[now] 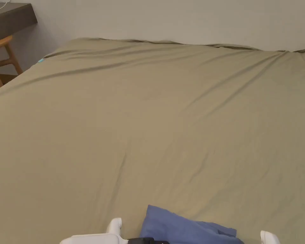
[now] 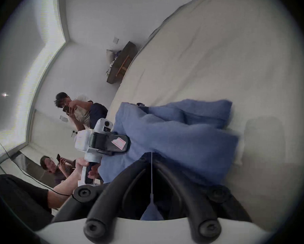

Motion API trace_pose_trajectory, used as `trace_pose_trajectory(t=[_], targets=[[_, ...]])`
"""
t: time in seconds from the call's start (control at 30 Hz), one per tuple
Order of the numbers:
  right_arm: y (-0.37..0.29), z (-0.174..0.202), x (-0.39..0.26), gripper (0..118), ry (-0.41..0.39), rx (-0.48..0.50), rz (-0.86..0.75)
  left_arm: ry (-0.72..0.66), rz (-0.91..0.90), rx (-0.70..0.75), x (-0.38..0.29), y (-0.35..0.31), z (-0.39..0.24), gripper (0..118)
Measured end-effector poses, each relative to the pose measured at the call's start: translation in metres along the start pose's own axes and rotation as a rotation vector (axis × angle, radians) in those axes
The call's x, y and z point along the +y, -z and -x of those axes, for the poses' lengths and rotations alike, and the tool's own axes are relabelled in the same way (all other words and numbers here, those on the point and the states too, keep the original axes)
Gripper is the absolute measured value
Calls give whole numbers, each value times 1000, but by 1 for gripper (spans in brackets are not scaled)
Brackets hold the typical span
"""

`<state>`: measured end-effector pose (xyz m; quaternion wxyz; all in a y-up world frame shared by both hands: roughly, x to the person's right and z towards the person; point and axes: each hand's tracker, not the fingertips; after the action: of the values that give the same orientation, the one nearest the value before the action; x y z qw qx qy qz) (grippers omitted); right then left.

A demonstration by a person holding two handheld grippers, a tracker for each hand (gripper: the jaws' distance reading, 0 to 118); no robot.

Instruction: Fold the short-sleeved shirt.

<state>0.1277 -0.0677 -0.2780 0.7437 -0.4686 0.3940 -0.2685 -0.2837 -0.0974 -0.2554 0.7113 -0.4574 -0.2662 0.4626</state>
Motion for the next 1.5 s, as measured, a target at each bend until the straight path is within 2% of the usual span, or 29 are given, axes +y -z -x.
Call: trace_pose_trajectory(t=[0.07,0.13,0.27,0.37,0.5,0.6,0.63,0.67,0.7,0.73,0.8,0.83,0.97,1.03,1.07,1.13,1.17,1.2,1.23,1.3,1.4,1.5], targets=[[-9,7,3,3,-16,-29,-26,-11,-8,-18,18,-29,0,15],[-19,14,7,3,-33,-35,-50,24,-51,23,43,-74,-4,15],[-33,33,13,3,-69,-49,-85,124,-144,216,101,-188,-13,15],[-34,46,12,3,-93,-67,-94,95,-193,343,141,-270,-1,15],[-29,54,6,3,-85,-104,-83,83,-184,564,181,-342,14,15],[-24,57,0,3,-82,-139,-54,7,-187,598,199,-367,35,16],[-23,58,0,3,-83,-149,-46,-18,-183,615,202,-370,43,22],[-22,59,-2,3,-84,-157,-38,-61,-163,631,208,-372,52,47],[-21,60,-3,3,-85,-164,-32,-77,-132,715,210,-372,55,99],[-21,61,-4,3,-85,-168,-28,-48,-118,819,209,-372,55,115],[-23,64,-4,3,-105,-181,-22,72,-78,978,209,-380,46,115],[-25,66,-4,3,-114,-182,-21,115,-133,935,209,-384,36,115],[-35,72,5,3,-153,-227,-49,173,-298,925,197,-395,-25,115],[-43,78,14,3,-192,-268,-88,233,-363,928,175,-373,-64,115],[-48,82,19,3,-207,-301,-114,313,-393,920,159,-354,-87,115],[-60,91,30,3,-248,-362,-147,456,-396,845,126,-309,-118,113],[-68,97,34,3,-280,-402,-168,533,-399,786,107,-280,-131,108],[-75,102,38,3,-316,-437,-182,616,-412,736,92,-256,-137,92],[-81,107,41,4,-341,-486,-185,673,-433,724,76,-231,-147,69],[-97,116,46,4,-420,-587,-206,755,-461,765,41,-167,-168,7],[-115,128,48,4,-475,-737,-256,854,-502,719,8,-98,-190,5],[-127,129,44,4,-531,-859,-357,862,-524,699,-11,-51,-208,5]])
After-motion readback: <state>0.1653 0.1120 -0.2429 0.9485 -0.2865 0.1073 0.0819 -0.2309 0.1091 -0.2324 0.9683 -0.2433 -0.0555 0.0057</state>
